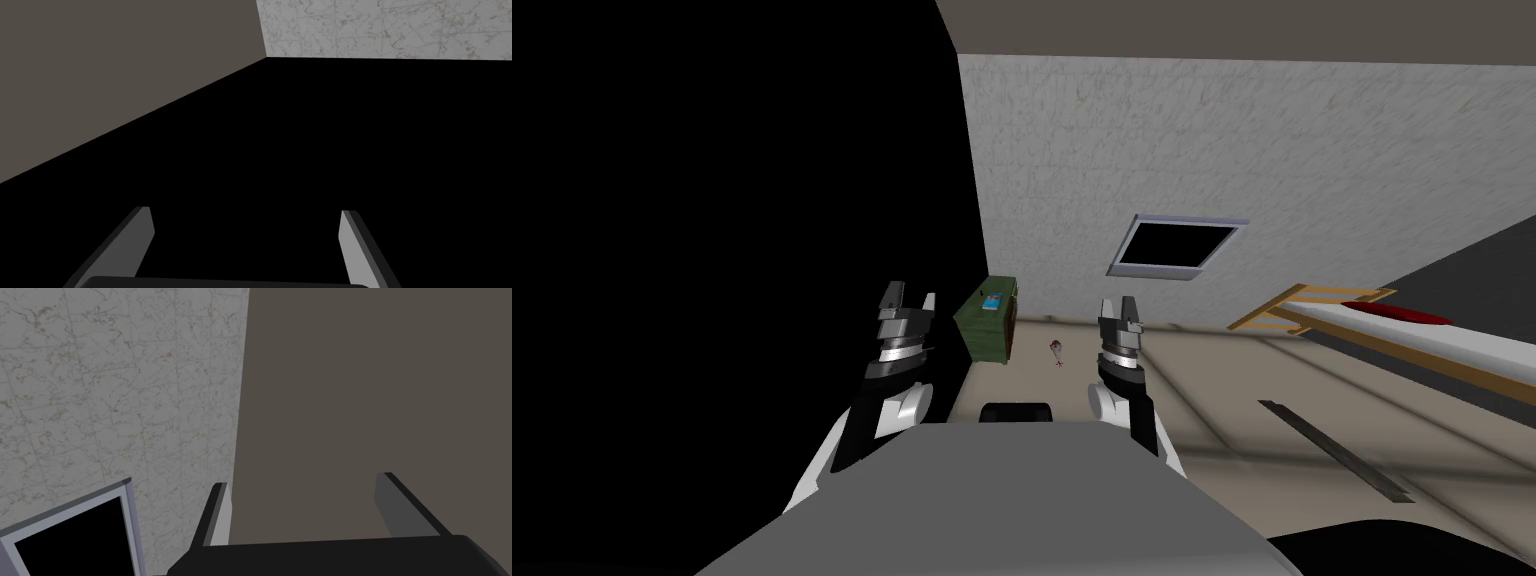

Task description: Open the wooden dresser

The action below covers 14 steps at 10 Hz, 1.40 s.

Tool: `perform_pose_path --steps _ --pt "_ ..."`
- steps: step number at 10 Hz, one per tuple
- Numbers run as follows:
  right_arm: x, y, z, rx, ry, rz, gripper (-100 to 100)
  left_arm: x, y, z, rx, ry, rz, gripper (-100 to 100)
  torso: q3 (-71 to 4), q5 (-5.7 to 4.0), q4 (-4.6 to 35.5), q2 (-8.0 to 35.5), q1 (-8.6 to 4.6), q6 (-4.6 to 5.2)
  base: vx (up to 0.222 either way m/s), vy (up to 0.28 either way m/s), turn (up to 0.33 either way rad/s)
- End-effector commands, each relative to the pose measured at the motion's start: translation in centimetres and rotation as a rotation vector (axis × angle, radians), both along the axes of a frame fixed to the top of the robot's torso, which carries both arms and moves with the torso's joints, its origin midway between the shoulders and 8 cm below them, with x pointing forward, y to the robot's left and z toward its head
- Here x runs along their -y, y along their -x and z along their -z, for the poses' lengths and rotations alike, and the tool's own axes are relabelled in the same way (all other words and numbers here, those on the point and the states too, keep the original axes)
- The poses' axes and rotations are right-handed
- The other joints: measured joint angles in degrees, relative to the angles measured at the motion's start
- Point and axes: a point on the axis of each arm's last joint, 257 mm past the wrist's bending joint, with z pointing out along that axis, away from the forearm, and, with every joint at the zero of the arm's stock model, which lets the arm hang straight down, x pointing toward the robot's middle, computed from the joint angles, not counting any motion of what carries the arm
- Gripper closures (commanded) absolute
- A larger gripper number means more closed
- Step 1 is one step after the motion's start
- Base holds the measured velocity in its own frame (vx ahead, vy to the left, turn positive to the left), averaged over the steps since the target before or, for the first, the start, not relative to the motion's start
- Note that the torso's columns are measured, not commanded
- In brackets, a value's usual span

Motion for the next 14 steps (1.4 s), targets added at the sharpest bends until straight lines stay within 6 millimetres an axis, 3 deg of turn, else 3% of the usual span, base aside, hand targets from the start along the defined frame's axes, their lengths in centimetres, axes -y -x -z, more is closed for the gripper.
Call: perform_pose_path --steps 1,9,10,11,14 --pt "0.0 0.0 0.0 0.0 0.0 0.0 0 0.0 0.0 0.0 0.0 0.0 0.0 0 -4.67 0.0 2.35 2.32 0.0 0.0 0.0 0.0 0.0" --pt "0.0 0.0 0.0 0.0 0.0 0.0 0 0.0 0.0 0.0 0.0 0.0 0.0 0 -70.73 0.0 35.37 35.39 0.0 0.0 0.0 0.0 0.0" --pt "0.0 0.0 0.0 0.0 0.0 0.0 0 0.4 -0.4 0.5 -0.012 -0.025 0.014 -100 -79.19 0.0 39.6 39.62 0.0 0.0 0.018 -0.012 0.014" --pt "0.0 0.0 0.0 0.0 0.0 0.0 0 0.6 -0.7 1.0 -0.022 -0.041 0.024 -100 -83.16 0.0 41.48 41.51 -0.02 0.0 0.03 -0.032 0.027" --pt "0.0 0.0 0.0 0.0 0.0 0.0 0 0.9 -2.2 3.5 -0.06 -0.08 0.046 -100 -84.61 -0.02 42.24 42.19 -0.07 0.0 0.051 -0.057 0.037"
